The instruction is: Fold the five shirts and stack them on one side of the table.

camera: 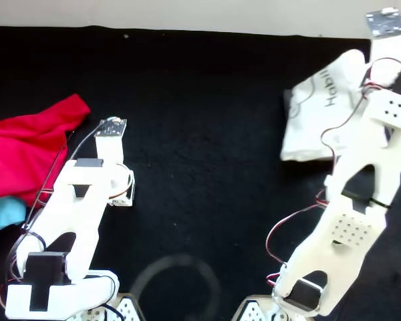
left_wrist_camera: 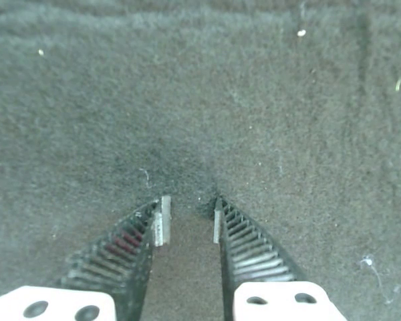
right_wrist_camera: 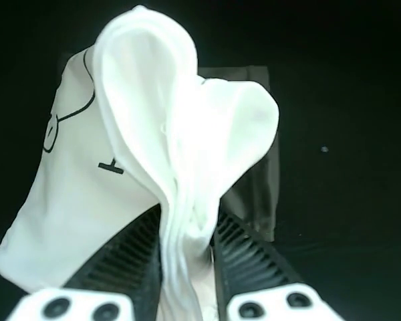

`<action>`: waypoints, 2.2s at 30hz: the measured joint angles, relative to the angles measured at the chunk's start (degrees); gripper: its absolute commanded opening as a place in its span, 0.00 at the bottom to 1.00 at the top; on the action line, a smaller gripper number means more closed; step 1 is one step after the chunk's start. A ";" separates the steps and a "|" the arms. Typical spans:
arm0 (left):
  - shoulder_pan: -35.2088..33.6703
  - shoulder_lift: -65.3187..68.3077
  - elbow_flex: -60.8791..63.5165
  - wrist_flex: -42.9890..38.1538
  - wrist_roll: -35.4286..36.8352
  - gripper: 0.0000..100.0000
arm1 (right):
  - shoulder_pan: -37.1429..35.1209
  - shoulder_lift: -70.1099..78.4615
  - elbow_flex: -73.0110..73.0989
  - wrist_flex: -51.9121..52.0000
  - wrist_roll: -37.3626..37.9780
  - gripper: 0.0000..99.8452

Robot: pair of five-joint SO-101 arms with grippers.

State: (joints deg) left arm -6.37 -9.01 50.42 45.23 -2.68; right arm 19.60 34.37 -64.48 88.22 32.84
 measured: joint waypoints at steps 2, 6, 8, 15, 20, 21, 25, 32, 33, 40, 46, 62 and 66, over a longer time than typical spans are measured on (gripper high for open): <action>0.00 -0.09 0.35 -0.26 0.00 0.13 | 0.97 0.35 0.26 -3.25 0.53 0.01; 0.00 -0.26 0.53 -0.26 0.00 0.13 | 2.46 5.27 1.05 -6.51 4.75 0.01; 0.00 -0.26 0.53 -0.26 0.00 0.13 | 2.64 8.44 1.05 -6.77 6.33 0.01; 0.00 -0.26 0.53 -0.35 0.00 0.13 | 2.64 14.86 1.05 -10.90 7.56 0.01; 0.00 -0.26 0.53 -0.35 0.00 0.13 | 2.81 16.18 1.14 -16.88 7.56 0.01; 0.00 -0.26 0.53 -0.35 0.00 0.13 | 2.90 16.18 1.14 -17.93 7.56 0.02; 0.00 -0.26 0.53 -0.35 0.00 0.13 | 3.43 16.26 1.14 -20.22 7.56 0.18; 0.00 -0.26 0.53 -0.35 0.00 0.13 | 3.78 16.26 1.23 -20.57 7.56 0.19; 0.00 -0.26 0.53 -0.35 0.00 0.13 | 3.78 16.26 1.23 -20.66 7.56 0.19; 0.00 -0.26 0.53 -0.35 0.00 0.13 | 3.69 16.26 -2.90 -18.11 2.90 0.14; 0.00 -0.26 0.53 -0.35 0.00 0.13 | 2.02 16.18 -8.09 -6.07 -1.93 0.02; 0.00 -0.26 0.53 -0.35 0.00 0.13 | -3.52 17.93 -9.05 12.22 -2.29 0.01; 0.00 -0.26 0.53 -0.35 0.00 0.13 | -3.52 18.37 -9.05 12.22 -2.29 0.01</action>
State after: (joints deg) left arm -6.37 -9.27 50.95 44.88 -2.68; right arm 16.09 52.75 -73.54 100.44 30.55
